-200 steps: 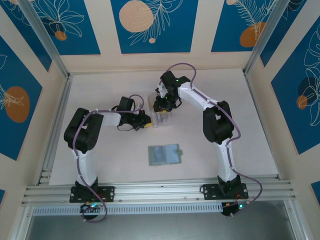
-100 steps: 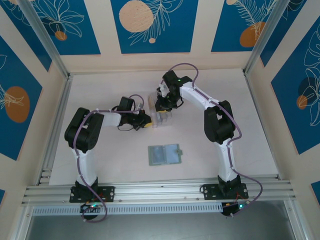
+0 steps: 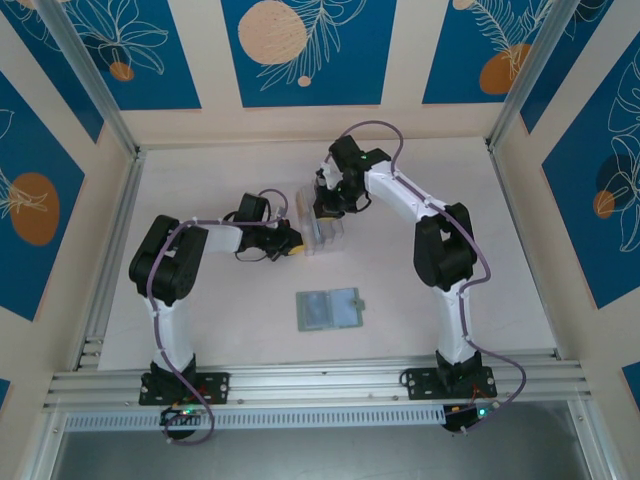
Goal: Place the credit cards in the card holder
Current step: Pick up the credit card from the storage box.
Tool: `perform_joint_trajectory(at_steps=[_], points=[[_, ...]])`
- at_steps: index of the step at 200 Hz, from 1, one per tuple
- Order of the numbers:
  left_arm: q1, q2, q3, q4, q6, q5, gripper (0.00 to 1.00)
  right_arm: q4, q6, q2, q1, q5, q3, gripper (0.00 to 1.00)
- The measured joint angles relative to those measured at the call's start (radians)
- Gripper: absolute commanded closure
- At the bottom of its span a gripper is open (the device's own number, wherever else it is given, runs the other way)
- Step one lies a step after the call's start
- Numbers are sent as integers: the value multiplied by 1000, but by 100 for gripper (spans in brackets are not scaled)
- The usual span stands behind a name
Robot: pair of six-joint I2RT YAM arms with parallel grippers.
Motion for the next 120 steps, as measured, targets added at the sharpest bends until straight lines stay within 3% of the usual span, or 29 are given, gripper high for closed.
perform_joint_trajectory(at_steps=[120], points=[[0, -76, 37, -95, 34, -21, 97, -29, 2, -3, -10, 19, 0, 100]])
